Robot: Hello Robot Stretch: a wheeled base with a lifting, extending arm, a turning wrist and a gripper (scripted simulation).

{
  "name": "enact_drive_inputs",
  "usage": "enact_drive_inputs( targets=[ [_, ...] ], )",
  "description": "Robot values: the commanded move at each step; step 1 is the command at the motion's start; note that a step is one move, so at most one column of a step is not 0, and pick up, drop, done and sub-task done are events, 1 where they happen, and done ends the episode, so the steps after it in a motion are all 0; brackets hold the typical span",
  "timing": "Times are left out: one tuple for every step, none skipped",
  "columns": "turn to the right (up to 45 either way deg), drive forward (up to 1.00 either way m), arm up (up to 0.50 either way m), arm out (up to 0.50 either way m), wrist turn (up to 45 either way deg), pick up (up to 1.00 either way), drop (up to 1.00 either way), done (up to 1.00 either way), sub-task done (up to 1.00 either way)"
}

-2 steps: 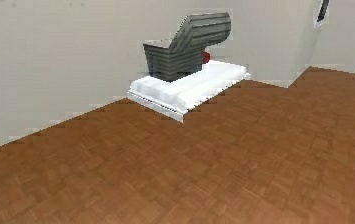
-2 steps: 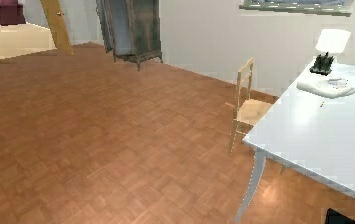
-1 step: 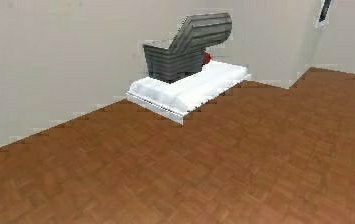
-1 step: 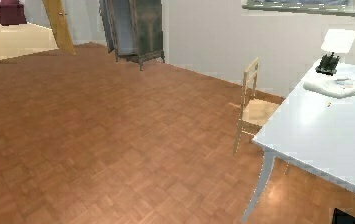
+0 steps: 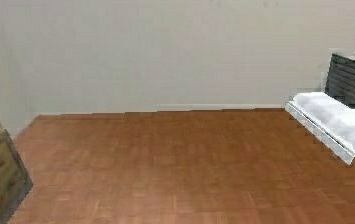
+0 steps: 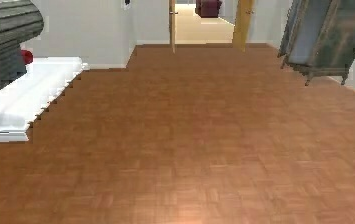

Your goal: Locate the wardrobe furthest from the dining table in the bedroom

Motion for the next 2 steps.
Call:
enact_drive_inputs(
  targets=[
    [-30.0, 0.00, 0.00, 0.00, 0.0, 0.00, 0.00, 0.00, 0.00],
    [0.0, 0.15, 0.00, 0.00, 0.0, 0.00, 0.00, 0.00, 0.00]
  ],
)
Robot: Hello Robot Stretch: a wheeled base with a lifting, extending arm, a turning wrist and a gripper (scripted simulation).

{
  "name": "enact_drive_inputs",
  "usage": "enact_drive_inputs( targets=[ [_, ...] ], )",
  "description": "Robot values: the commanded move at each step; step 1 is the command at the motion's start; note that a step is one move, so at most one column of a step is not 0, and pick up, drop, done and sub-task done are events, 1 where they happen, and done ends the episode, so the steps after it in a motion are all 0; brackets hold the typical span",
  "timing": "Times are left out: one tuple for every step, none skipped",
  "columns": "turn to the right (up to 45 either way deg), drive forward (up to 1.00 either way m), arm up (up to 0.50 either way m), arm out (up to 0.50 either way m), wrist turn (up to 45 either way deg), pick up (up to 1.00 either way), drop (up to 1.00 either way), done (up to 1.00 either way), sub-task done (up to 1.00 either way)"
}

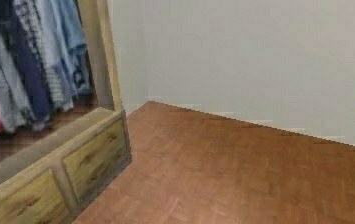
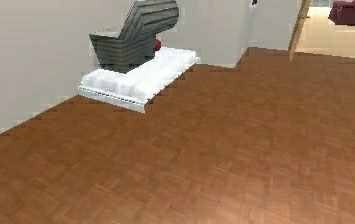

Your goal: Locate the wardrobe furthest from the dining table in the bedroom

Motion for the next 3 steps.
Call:
enact_drive_inputs(
  targets=[
    [-45.0, 0.00, 0.00, 0.00, 0.0, 0.00, 0.00, 0.00, 0.00],
    [-12.0, 0.00, 0.00, 0.00, 0.0, 0.00, 0.00, 0.00, 0.00],
    [0.0, 0.30, 0.00, 0.00, 0.0, 0.00, 0.00, 0.00, 0.00]
  ],
)
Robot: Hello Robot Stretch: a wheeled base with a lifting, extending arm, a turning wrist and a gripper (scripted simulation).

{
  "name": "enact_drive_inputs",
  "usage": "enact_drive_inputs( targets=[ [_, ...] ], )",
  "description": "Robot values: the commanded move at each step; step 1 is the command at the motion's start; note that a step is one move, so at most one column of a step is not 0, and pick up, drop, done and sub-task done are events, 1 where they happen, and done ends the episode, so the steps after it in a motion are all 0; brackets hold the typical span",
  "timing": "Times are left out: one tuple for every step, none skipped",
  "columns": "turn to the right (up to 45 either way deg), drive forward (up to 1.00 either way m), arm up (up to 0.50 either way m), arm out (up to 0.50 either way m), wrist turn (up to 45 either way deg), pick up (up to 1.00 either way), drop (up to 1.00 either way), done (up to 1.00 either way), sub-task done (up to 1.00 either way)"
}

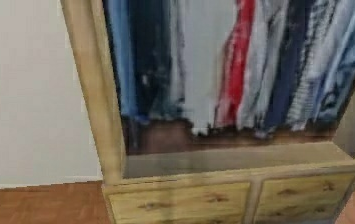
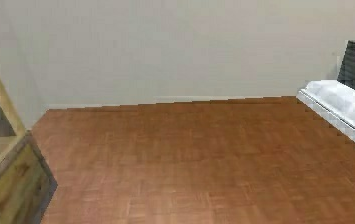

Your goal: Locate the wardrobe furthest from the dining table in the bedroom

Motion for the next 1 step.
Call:
enact_drive_inputs(
  targets=[
    [45.0, 0.00, 0.00, 0.00, 0.0, 0.00, 0.00, 0.00, 0.00]
  ],
)
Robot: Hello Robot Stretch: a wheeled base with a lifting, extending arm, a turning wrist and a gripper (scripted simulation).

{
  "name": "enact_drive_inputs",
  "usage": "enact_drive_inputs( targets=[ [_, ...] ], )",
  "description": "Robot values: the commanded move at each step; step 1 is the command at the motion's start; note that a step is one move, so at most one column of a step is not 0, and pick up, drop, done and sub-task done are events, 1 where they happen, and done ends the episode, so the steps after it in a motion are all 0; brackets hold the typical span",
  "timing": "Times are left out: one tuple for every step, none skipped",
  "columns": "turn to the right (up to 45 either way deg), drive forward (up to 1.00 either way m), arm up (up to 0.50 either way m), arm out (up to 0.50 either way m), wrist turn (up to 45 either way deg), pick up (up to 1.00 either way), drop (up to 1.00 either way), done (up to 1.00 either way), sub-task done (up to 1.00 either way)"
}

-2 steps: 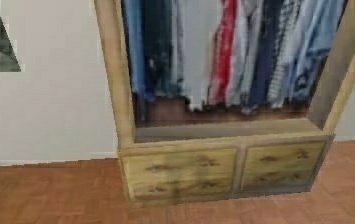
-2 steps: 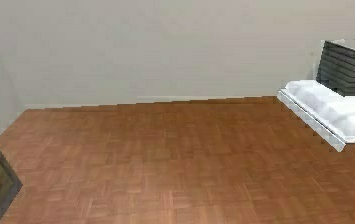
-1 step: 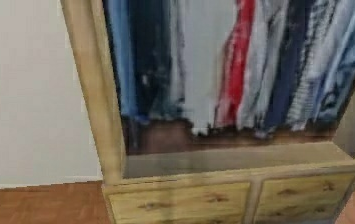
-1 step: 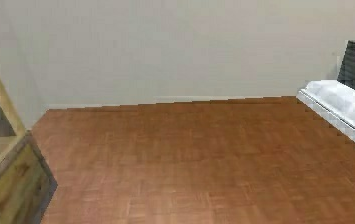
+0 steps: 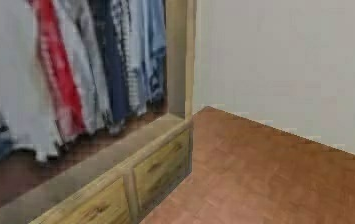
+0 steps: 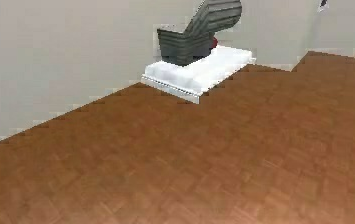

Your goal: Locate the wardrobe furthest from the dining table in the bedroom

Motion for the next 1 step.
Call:
enact_drive_inputs(
  targets=[
    [45.0, 0.00, 0.00, 0.00, 0.0, 0.00, 0.00, 0.00, 0.00]
  ],
)
